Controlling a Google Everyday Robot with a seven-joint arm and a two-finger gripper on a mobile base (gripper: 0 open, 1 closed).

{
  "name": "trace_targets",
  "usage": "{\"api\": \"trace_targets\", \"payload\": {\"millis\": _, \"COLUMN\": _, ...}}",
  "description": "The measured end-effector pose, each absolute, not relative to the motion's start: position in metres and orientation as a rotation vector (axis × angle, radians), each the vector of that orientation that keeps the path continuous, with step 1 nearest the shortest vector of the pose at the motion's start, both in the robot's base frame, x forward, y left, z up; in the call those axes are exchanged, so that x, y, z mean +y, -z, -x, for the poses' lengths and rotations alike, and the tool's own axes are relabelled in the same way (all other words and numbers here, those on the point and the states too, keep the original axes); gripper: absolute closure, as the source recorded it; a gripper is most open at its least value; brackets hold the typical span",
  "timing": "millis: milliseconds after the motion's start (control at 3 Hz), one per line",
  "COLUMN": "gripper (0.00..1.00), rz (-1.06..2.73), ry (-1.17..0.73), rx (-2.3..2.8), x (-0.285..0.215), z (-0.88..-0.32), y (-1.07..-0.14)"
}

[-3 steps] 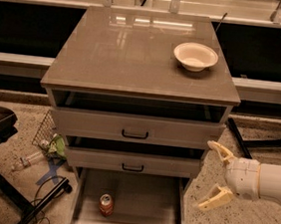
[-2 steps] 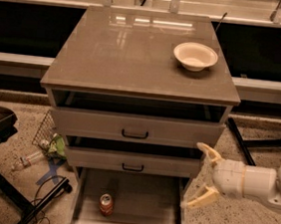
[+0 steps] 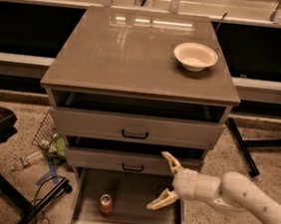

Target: Pick coke can from bottom drawer and place on counter

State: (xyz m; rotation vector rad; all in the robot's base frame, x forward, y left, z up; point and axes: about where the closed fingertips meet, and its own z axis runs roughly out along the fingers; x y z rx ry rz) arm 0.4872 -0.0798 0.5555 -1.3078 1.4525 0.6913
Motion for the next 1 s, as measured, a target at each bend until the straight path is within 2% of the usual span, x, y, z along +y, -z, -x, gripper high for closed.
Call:
{"api": "trace_targets", "payload": {"millis": 667, "gripper": 0.0, "rz": 1.29, "ry": -0.895, "rx": 1.442, "x": -0.005, "z": -0.476, "y": -0.388}}
{"api": "trace_targets", "payload": {"millis": 1000, "gripper": 0.0, "rz": 1.255, "ry": -0.955, "rx": 1.475, "x": 0.021, "z": -0.467, "y": -0.342}}
